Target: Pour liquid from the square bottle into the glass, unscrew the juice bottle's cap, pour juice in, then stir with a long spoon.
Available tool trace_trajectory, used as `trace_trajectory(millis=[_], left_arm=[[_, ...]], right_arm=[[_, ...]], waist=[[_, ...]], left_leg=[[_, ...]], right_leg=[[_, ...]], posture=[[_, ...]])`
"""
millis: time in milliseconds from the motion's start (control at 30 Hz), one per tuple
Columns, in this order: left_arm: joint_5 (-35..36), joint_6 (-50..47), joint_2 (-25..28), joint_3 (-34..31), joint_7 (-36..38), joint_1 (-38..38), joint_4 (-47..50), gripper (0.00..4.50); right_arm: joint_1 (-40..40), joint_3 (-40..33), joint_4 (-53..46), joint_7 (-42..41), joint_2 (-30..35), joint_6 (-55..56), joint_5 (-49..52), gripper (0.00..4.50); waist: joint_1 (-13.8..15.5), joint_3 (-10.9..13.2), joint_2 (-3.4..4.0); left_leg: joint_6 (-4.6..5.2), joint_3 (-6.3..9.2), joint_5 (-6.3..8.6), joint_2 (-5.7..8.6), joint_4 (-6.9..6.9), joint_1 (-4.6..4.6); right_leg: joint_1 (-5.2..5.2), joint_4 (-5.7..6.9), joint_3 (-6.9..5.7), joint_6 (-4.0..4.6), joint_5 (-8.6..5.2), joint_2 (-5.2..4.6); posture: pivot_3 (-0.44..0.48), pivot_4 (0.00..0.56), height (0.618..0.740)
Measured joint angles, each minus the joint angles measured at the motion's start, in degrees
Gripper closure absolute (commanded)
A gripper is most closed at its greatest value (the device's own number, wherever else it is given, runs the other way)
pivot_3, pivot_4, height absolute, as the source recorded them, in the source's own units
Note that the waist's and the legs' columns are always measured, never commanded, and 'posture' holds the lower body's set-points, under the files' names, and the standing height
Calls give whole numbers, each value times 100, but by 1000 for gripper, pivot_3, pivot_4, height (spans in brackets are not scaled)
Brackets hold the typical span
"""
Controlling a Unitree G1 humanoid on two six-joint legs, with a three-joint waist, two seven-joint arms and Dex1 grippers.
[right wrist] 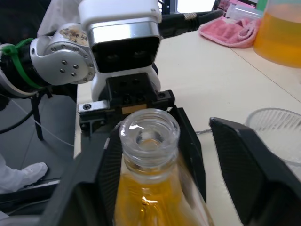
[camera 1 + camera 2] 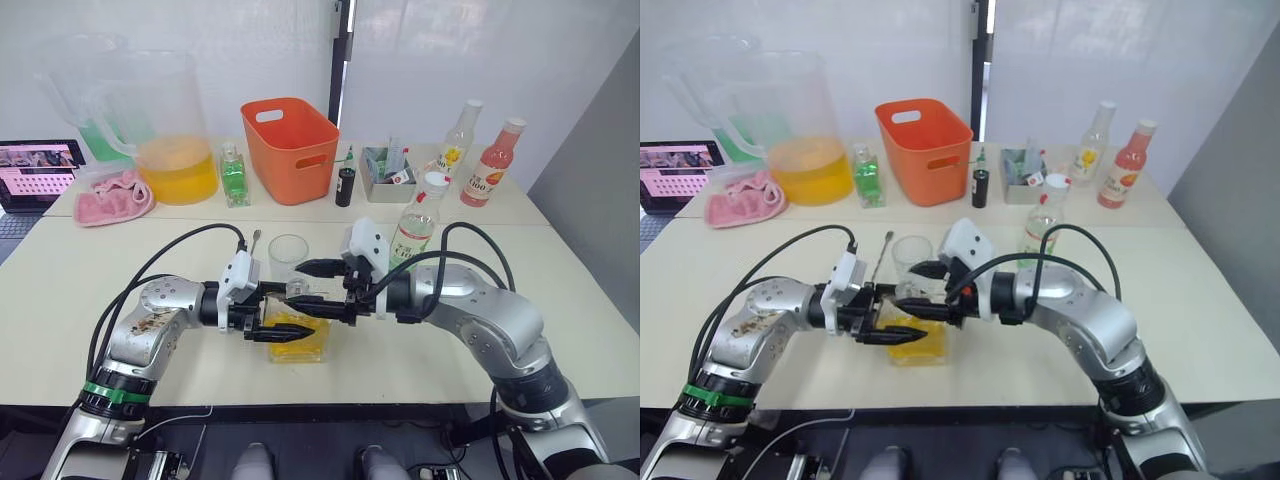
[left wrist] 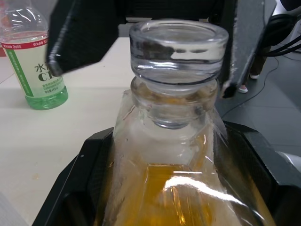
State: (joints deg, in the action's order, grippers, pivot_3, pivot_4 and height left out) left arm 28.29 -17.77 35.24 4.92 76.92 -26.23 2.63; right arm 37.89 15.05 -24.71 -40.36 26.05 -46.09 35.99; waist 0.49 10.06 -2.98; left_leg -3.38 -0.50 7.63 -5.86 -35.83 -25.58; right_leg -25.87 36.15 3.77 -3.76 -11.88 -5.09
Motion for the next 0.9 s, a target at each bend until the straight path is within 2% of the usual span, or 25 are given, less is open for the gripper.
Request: trace_trajectory(millis=[33, 100, 467, 667, 833, 900], left_arm=[[-2, 4, 2, 1, -2, 1, 0, 1690], [-9, 22, 24, 8, 1, 6, 9, 1690], [-35, 14, 82, 64, 10, 19, 20, 1690], [-35, 19, 128, 90, 14, -29, 37, 1690], [-117, 39, 154, 193, 31, -43, 96, 1690], [-117, 39, 154, 204, 33, -43, 97, 1690]], right_arm=[[-1, 9, 0, -31, -33, 0, 6, 2916], [-13, 16, 0, -60, -78, -2, 8, 3426], [-35, -19, 10, -80, -202, -23, 3, 3423], [217, -101, 63, -58, -213, -395, 258, 3423], [716, -1171, -141, 8, -265, -207, 720, 3423], [646, -1294, -216, -4, -209, -192, 816, 3423]], waist=[[0, 0, 0], [-4, 0, 0], [-35, 0, 1], [-45, 1, 3], [-18, -8, 9], [-13, -13, 11]], left_leg=[[0, -1, 0, 0, 0, 0], [0, 0, 0, 0, 0, 0], [0, 0, 0, -1, 2, 2], [0, 1, 0, -1, 2, -15], [3, 2, 2, -1, 4, -19], [10, 2, 8, -1, 5, -12]], right_leg=[[0, 0, 0, 0, 0, 0], [0, 0, 0, 0, 0, 0], [0, 0, 0, 0, 0, 1], [-19, 5, 0, 0, 0, 2], [-19, 2, -2, -14, 8, 2], [-13, 0, -2, -5, 0, 1]], posture=[[0, 150, 703], [0, 150, 703], [0, 150, 703], [0, 150, 703], [0, 150, 703], [0, 150, 703]])
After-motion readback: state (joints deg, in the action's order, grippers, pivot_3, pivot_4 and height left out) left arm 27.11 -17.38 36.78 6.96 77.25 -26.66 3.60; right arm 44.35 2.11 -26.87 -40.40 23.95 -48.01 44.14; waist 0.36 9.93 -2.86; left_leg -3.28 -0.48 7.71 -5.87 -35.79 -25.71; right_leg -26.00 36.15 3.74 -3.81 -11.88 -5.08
